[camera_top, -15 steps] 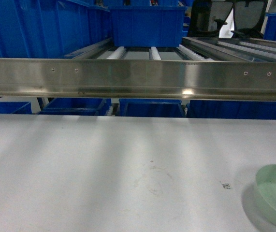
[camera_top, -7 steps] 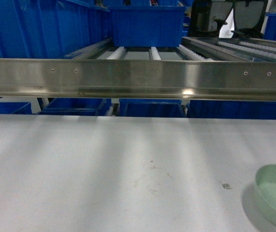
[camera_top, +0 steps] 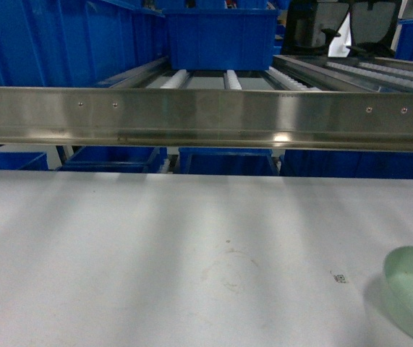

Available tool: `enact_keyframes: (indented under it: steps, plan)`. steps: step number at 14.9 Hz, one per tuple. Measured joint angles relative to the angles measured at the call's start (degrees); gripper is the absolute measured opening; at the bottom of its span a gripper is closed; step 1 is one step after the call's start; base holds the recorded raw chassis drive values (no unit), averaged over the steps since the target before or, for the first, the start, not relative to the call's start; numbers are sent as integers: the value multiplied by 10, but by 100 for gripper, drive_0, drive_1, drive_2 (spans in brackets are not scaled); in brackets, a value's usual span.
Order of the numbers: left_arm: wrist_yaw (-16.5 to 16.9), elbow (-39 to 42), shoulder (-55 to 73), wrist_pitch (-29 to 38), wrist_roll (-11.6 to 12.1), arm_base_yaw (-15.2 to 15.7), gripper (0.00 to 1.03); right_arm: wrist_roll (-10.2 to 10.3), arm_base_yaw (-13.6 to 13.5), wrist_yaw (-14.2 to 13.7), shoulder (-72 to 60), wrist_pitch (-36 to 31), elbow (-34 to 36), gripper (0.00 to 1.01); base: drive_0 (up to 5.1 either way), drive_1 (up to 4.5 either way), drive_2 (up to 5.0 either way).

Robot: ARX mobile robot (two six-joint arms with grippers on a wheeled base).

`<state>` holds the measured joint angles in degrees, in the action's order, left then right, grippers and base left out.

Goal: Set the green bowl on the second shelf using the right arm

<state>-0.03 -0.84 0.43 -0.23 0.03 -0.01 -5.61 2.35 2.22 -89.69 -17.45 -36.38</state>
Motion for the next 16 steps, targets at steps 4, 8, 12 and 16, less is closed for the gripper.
enact_keyframes:
  steps: [4, 8, 12, 16]
  plan:
    - [0, 0, 0, 0, 0, 0, 98, 12, 12, -42, -100, -5, -28, 98, 0, 0, 0]
    - [0, 0, 0, 0, 0, 0, 98, 45, 50, -45, -120, -8, -19, 98, 0, 0, 0]
    - [0, 0, 0, 0, 0, 0, 98, 104, 59, 25, -169, 11, 2, 98, 0, 0, 0]
    - [0, 0, 0, 0, 0, 0, 98, 119, 52, 39, -188, -12, 13, 97, 0, 0, 0]
